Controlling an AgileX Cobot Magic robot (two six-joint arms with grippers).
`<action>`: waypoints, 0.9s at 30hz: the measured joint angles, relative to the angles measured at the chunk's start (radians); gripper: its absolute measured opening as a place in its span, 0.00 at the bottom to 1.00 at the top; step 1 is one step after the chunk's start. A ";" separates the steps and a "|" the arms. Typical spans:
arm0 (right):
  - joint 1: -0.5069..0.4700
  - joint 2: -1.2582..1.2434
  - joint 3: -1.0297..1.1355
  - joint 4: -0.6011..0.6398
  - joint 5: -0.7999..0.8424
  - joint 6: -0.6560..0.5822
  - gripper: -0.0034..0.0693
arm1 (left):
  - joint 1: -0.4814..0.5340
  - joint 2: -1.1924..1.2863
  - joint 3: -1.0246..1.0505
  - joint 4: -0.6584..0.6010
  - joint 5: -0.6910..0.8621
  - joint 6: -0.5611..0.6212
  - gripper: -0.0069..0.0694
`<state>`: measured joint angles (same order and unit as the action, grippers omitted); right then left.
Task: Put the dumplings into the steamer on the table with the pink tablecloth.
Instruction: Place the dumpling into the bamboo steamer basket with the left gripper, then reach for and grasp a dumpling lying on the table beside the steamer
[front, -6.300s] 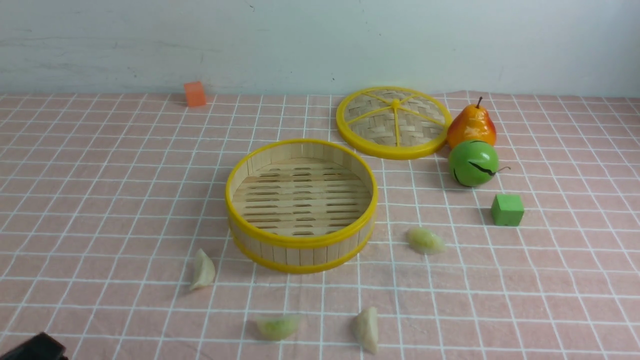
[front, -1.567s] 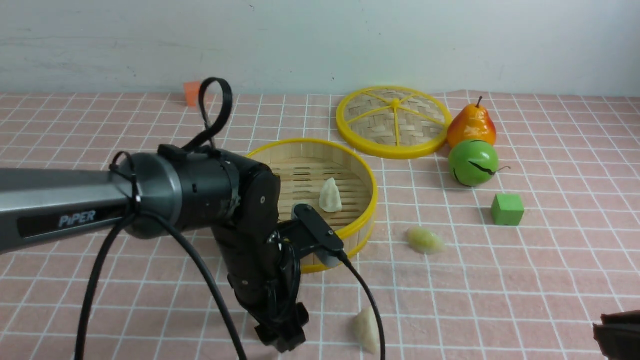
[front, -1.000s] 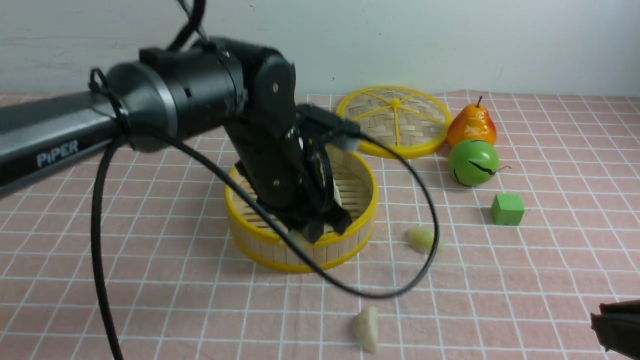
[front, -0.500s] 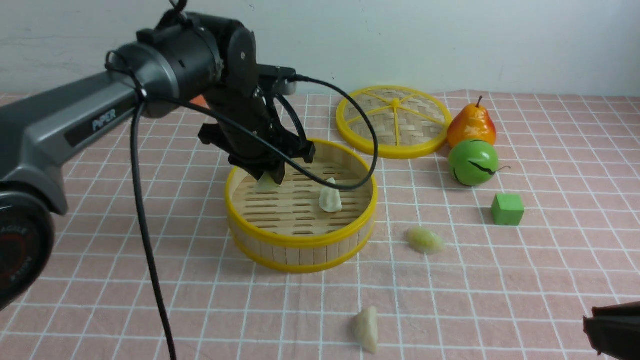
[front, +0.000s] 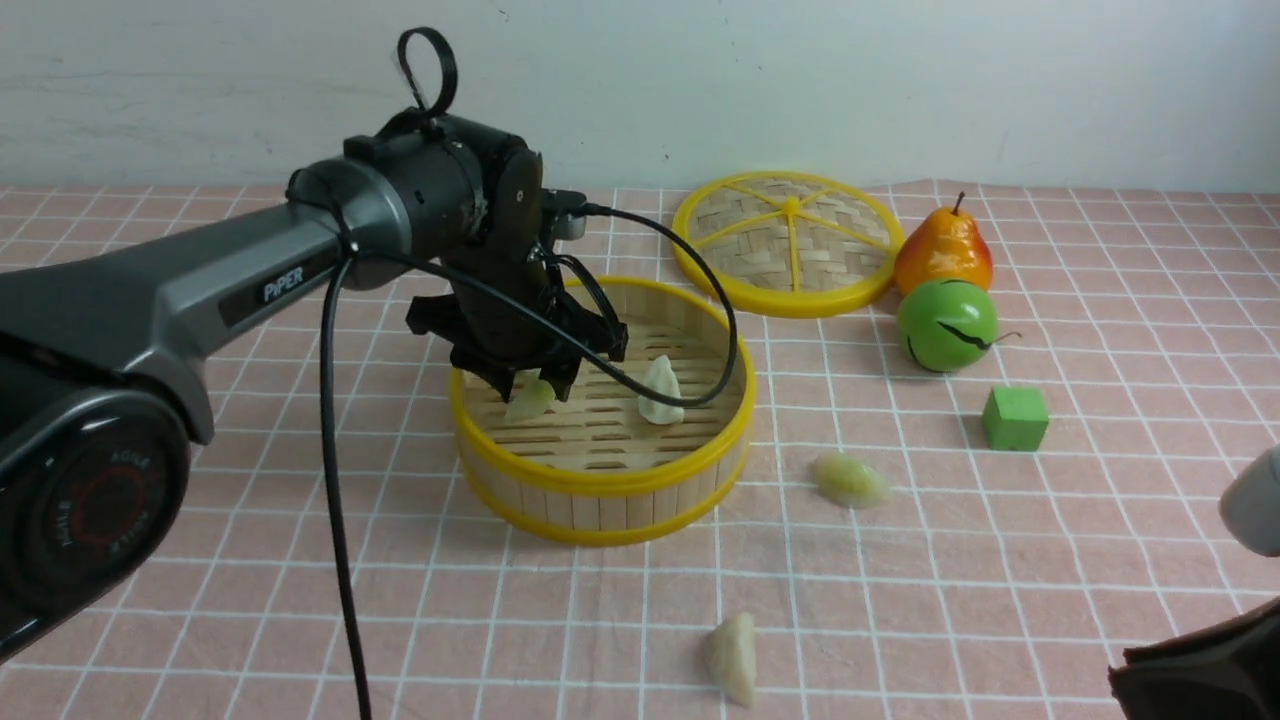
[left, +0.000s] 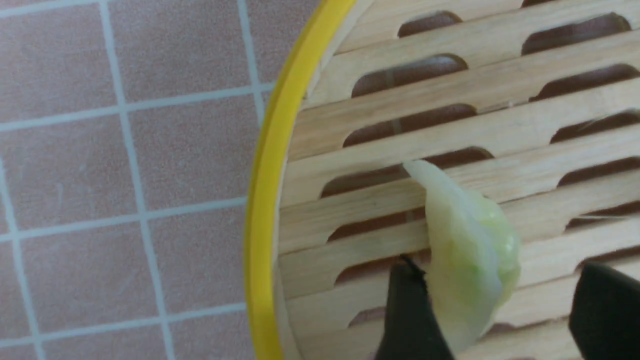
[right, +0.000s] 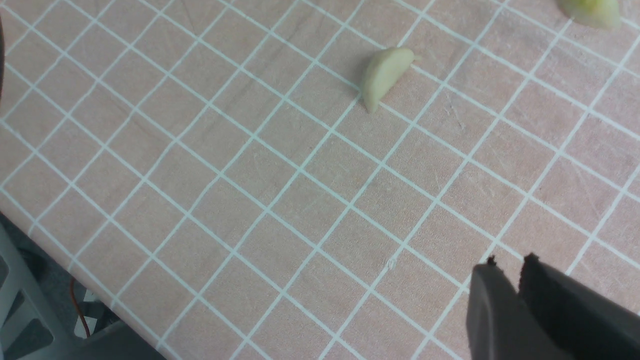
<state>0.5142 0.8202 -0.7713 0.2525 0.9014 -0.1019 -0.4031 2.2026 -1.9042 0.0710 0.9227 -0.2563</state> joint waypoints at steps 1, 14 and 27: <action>0.000 0.003 0.000 0.000 0.000 -0.001 0.16 | 0.000 -0.010 0.000 0.000 0.011 0.000 0.69; 0.001 0.243 -0.180 -0.027 0.046 0.004 0.16 | 0.000 -0.351 0.000 0.000 0.239 0.026 0.65; 0.218 0.701 -0.410 -0.165 0.024 0.143 0.28 | 0.000 -0.770 0.157 -0.053 0.323 0.049 0.07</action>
<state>0.7323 1.5210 -1.1812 0.0871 0.9255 0.0408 -0.4031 1.4330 -1.7475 0.0183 1.2454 -0.2071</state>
